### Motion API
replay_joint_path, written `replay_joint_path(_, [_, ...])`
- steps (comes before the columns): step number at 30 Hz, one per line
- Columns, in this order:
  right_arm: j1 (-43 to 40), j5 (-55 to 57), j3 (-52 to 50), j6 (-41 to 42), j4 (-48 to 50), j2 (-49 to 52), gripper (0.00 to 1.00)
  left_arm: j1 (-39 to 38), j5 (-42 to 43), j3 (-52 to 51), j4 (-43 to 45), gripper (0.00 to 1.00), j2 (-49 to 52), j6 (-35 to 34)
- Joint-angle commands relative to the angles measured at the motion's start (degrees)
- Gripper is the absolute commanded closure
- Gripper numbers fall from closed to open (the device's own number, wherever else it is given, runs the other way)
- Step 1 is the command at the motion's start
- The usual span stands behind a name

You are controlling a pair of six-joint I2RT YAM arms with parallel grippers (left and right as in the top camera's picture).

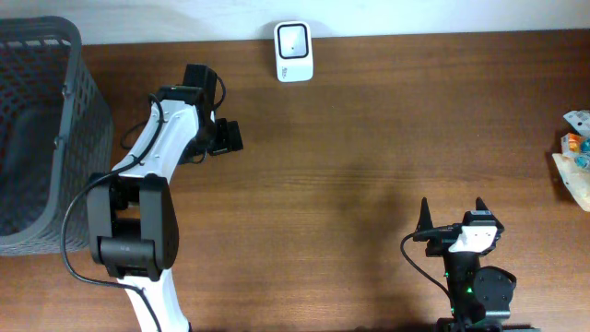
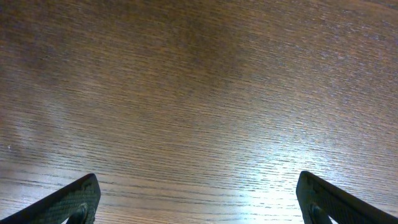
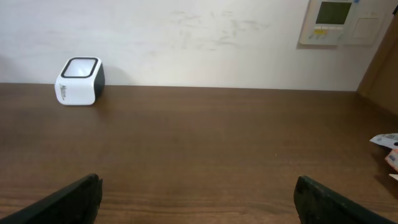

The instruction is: Scan the item barcode

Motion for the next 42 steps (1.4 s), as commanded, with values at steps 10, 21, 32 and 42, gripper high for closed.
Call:
replay_joint_path(10, [0.3,0.7,-0.4,1.4,-0.4,-0.6,0.02,-0.1,0.4,-0.2,0.1,0.01,-0.7,-0.2])
replay_joint_path(21, [0.3,0.7,-0.4,1.4,-0.3,-0.6,0.02,-0.1,0.4,-0.2,0.0,0.01,-0.7,-0.2])
replay_joint_path(32, [0.3,0.7,-0.4,1.4,-0.3,-0.6,0.02,-0.1,0.4,-0.2,0.0,0.01,-0.7,-0.2])
replay_joint_path(42, [0.3,0.7,-0.4,1.4,-0.3,-0.6,0.02,0.0,0.3,-0.2,-4.4,0.01,-0.7,-0.2])
